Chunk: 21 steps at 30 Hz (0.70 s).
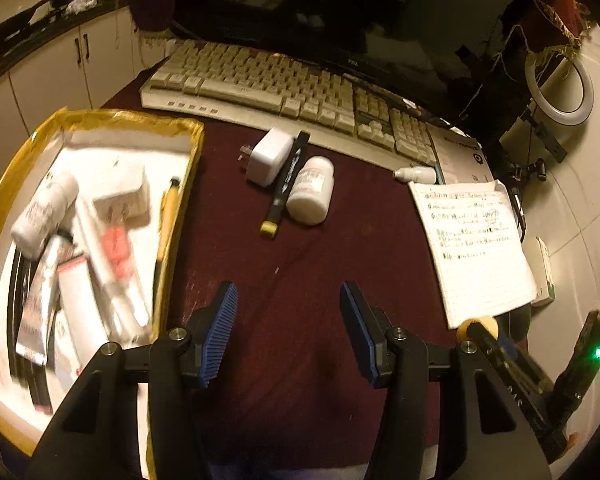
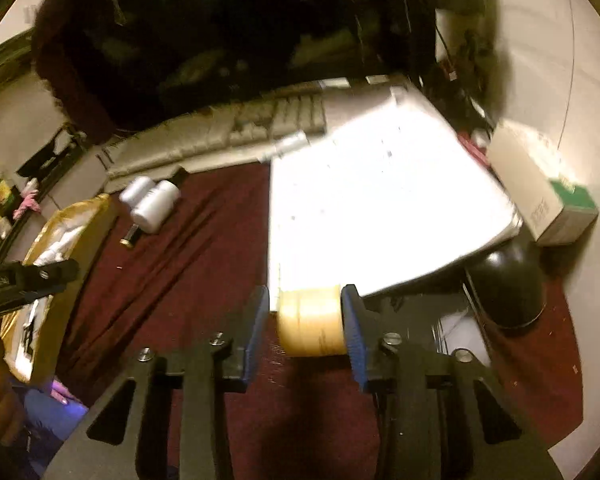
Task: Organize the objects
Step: 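Grasp another white pill bottle with left tool while right grasps yellow round container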
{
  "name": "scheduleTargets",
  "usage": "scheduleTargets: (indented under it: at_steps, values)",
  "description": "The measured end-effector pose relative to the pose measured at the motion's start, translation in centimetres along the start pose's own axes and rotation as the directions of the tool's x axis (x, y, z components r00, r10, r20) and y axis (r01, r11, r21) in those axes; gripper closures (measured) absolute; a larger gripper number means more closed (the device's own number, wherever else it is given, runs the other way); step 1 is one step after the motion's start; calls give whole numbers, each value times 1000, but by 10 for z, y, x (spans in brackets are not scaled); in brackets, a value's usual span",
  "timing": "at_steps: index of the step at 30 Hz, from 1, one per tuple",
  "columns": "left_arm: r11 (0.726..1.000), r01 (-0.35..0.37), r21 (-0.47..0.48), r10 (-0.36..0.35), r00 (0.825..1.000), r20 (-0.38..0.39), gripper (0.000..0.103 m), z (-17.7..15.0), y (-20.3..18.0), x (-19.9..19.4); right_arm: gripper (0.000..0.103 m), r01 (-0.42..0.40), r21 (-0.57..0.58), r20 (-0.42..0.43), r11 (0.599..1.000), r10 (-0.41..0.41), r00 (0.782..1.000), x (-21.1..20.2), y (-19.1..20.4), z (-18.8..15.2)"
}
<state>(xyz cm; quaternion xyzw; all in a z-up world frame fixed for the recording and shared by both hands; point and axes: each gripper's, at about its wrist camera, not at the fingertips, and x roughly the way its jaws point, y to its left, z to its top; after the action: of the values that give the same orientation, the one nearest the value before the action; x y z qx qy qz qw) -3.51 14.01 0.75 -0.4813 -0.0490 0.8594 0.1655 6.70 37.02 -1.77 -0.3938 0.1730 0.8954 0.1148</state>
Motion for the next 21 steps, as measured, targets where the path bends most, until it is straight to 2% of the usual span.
scheduleTargets:
  at_steps: [4,8,10,12,14,17,18,19,21]
  values:
    - [998,-31,45,30,999,26,51,21,-18,13,73,-39,41,-9,998,39,999,-1,-3,-2]
    - [986,-103,131,97,994,53,51,46,-39,37,73,-171,51,19,984,171,985,-2,13,-2]
    - [977,-150,153,148,989,29,51,55,-43,58,73,-203,45,26,978,202,979,3,24,-2]
    - [979,-148,143,151,988,-13,52,62,-43,75,73,-237,24,13,971,237,971,15,37,-3]
    - [982,-141,123,147,988,-44,56,66,-41,87,73,-245,8,17,970,245,969,24,47,-4]
    - [983,-136,126,144,988,-57,56,69,-43,98,73,-232,-9,32,973,232,972,26,53,-9]
    - [983,-137,123,145,988,-54,59,69,-44,99,73,-238,-12,36,971,238,971,26,54,-11]
    - [981,-145,126,153,987,-57,67,69,-47,102,73,-237,-18,43,971,237,971,25,55,-13]
    - [973,-172,155,181,983,-45,68,67,-54,103,73,-228,-34,50,973,229,972,23,56,-15]
